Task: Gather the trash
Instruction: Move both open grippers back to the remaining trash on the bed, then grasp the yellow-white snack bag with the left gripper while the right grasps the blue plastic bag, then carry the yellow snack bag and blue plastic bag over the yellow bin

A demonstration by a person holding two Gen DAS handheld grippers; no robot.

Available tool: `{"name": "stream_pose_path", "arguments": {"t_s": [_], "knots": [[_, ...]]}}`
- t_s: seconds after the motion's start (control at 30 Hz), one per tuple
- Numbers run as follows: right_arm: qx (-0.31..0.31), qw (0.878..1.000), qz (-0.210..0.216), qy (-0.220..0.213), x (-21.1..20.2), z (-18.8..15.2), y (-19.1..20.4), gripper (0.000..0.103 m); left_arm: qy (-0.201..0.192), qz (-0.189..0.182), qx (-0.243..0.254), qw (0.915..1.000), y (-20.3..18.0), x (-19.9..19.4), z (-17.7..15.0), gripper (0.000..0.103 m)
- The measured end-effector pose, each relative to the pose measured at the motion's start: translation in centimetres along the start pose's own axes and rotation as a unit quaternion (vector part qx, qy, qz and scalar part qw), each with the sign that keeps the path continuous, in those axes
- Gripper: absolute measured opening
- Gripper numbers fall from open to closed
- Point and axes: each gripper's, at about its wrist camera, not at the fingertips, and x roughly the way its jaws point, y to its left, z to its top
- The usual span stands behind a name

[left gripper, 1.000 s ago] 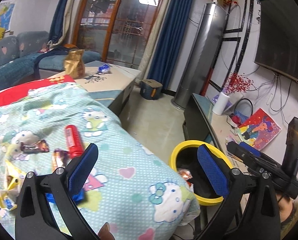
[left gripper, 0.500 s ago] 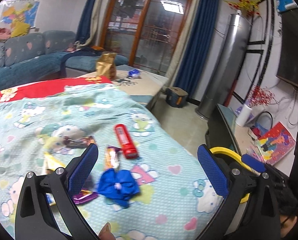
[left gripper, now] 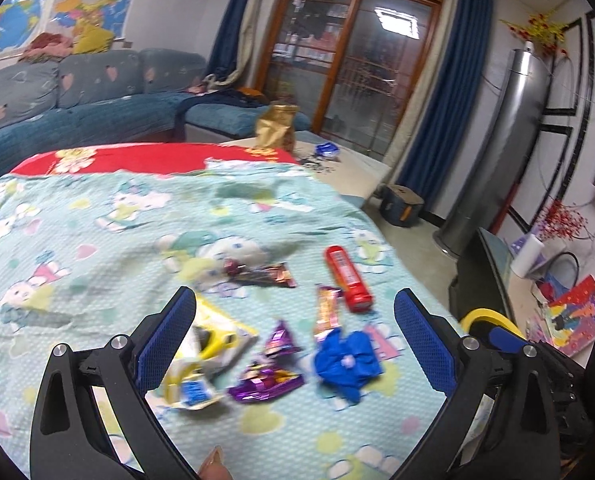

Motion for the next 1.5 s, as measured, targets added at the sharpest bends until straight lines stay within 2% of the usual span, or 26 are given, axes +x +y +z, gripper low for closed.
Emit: {"name": "stream_pose_path", "arguments": {"t_s": [0.3,0.5,0.63,0.67,0.7,0.73,0.77,0.87,0.93,1.13,1.33,1.5], "knots": [[-0.01,0.999,0.022,0.049,4.1,-0.8,2.0,0.07,0.024,0.041,-0.036,0.9982,4.8,-0.2,-1.9,0.097],[-0.023,0.996,0.033,0.08,7.0,-1.3,3.4,0.066,0.048,0.049,-0.072,0.995,7.1,0.6,-3.1,0.096],[-0.014,0.994,0.039,0.099,8.7,-1.7,3.6,0.061,0.07,0.037,-0.091,0.9927,7.8,1.4,-4.0,0.094],[-0.012,0.994,0.041,0.103,9.0,-1.8,3.5,0.058,0.077,0.034,-0.094,0.9921,7.8,1.7,-4.3,0.092],[-0.01,0.993,0.042,0.109,9.5,-1.9,3.5,0.052,0.083,0.029,-0.096,0.9914,7.9,2.0,-4.6,0.083],[-0.008,0.992,0.045,0.114,9.7,-2.1,3.5,0.042,0.087,0.028,-0.098,0.991,7.9,2.2,-4.8,0.078],[-0.006,0.992,0.049,0.119,9.9,-2.2,3.5,0.037,0.093,0.027,-0.1,0.9903,7.8,2.4,-5.1,0.076],[-0.007,0.992,0.051,0.119,9.9,-2.3,3.4,0.019,0.103,0.026,-0.099,0.9894,7.7,2.9,-5.5,0.059],[-0.009,0.992,0.054,0.113,9.5,-2.3,3.3,0.009,0.106,0.027,-0.095,0.9894,7.5,3.1,-5.7,0.034],[-0.007,0.993,0.056,0.101,8.3,-2.3,3.0,0.004,0.104,0.027,-0.094,0.9898,7.4,2.8,-5.5,0.028],[-0.008,0.995,0.056,0.085,6.8,-2.2,2.5,0.003,0.072,0.024,-0.084,0.9936,6.5,1.1,-4.0,0.027],[-0.001,0.996,0.057,0.065,5.1,-1.9,1.8,0.003,0.047,0.005,-0.065,0.9967,4.8,-0.3,-2.4,0.027]]}}
